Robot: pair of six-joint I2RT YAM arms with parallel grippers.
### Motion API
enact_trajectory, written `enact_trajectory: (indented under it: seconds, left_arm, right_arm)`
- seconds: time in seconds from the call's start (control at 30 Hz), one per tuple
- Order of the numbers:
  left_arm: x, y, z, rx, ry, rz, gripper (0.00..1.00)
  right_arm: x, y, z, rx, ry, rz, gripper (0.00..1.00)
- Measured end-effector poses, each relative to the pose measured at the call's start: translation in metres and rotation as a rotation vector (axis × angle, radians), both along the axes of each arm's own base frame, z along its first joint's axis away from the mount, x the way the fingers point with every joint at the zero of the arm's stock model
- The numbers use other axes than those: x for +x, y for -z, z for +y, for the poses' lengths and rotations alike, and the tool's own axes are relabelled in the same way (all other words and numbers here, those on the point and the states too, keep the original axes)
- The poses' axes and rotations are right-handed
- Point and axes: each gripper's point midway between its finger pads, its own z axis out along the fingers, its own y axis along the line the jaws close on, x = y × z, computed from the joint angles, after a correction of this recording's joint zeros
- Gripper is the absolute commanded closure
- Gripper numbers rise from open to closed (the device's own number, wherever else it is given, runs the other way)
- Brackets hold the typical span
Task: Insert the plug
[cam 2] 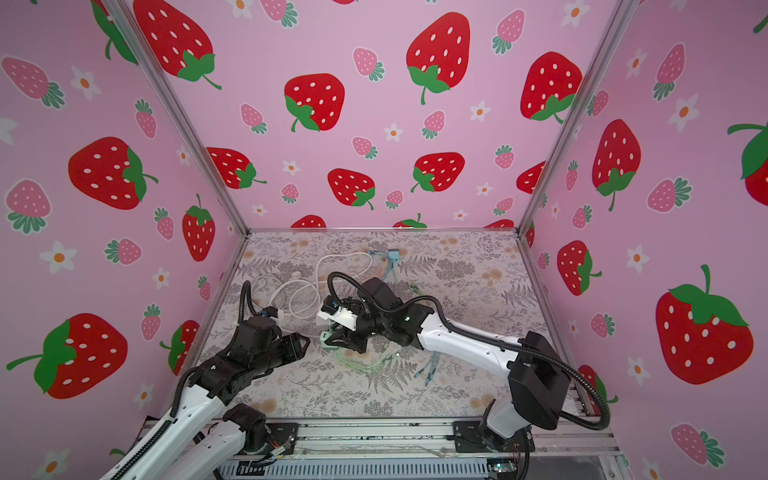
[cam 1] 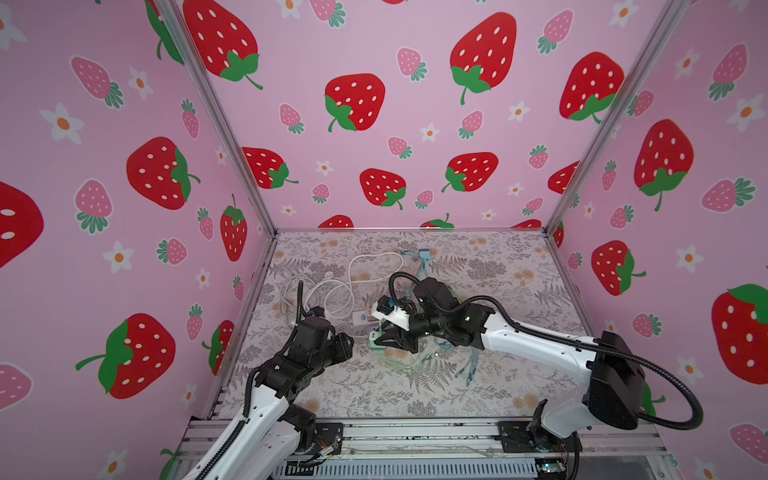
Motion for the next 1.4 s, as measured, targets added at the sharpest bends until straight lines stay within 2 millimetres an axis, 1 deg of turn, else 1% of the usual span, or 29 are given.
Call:
enact_trajectory:
  seconds: [0.13,0.2,0.3,0.37,0.43,0.53,0.63,0.73,0.8,0.9,1.0,1.1,1.17,1.27,1.4]
  left_arm:
    - [-0.005,-0.016,0.018,0.019,-0.083,-0.027,0.43]
    - [-0.007,-0.029,0.028,0.022,-0.129,-0.053,0.43]
    - [-0.009,-0.045,0.037,0.02,-0.173,-0.093,0.43]
    - [-0.011,-0.051,0.04,0.019,-0.188,-0.105,0.43]
    - [-0.014,-0.051,0.043,0.022,-0.197,-0.104,0.45]
    - [-0.016,-0.049,0.043,0.024,-0.199,-0.091,0.48]
    - [-0.017,-0.049,0.038,0.002,-0.178,-0.088,0.52]
    - [-0.012,-0.045,0.027,-0.049,-0.145,-0.091,0.56]
    - [-0.008,-0.034,0.017,-0.082,-0.116,-0.079,0.57]
    - [-0.004,-0.013,0.004,-0.12,-0.073,-0.034,0.57]
    - [-0.002,-0.002,-0.006,-0.15,-0.039,-0.005,0.58]
    - [0.0,-0.005,-0.012,-0.176,-0.016,-0.024,0.57]
    - [0.002,-0.01,-0.014,-0.189,-0.006,-0.045,0.57]
    - [0.005,-0.014,-0.016,-0.199,-0.001,-0.064,0.59]
    - [0.008,-0.01,-0.018,-0.205,0.003,-0.058,0.62]
  right_arm:
    - [0.0,-0.019,0.028,0.021,-0.068,-0.015,1.0]
    - [0.004,-0.031,0.044,0.034,-0.093,-0.032,1.0]
    - [0.012,-0.05,0.066,0.059,-0.122,-0.063,1.0]
    - [0.015,-0.059,0.075,0.074,-0.146,-0.086,1.0]
    - [0.016,-0.061,0.077,0.07,-0.17,-0.117,1.0]
    - [0.014,-0.047,0.068,0.015,-0.204,-0.153,1.0]
    - [0.016,-0.017,0.053,-0.073,-0.229,-0.168,1.0]
    - [0.023,0.029,0.033,-0.19,-0.227,-0.164,1.0]
    - [0.032,0.059,0.017,-0.269,-0.208,-0.154,1.0]
    - [0.047,0.09,-0.002,-0.341,-0.167,-0.147,1.0]
    - [0.063,0.102,-0.01,-0.362,-0.127,-0.165,1.0]
    - [0.079,0.1,-0.007,-0.34,-0.09,-0.2,1.0]
    - [0.087,0.099,-0.003,-0.317,-0.076,-0.219,1.0]
    - [0.095,0.099,0.003,-0.29,-0.064,-0.236,1.0]
    - [0.103,0.104,0.007,-0.261,-0.057,-0.244,1.0]
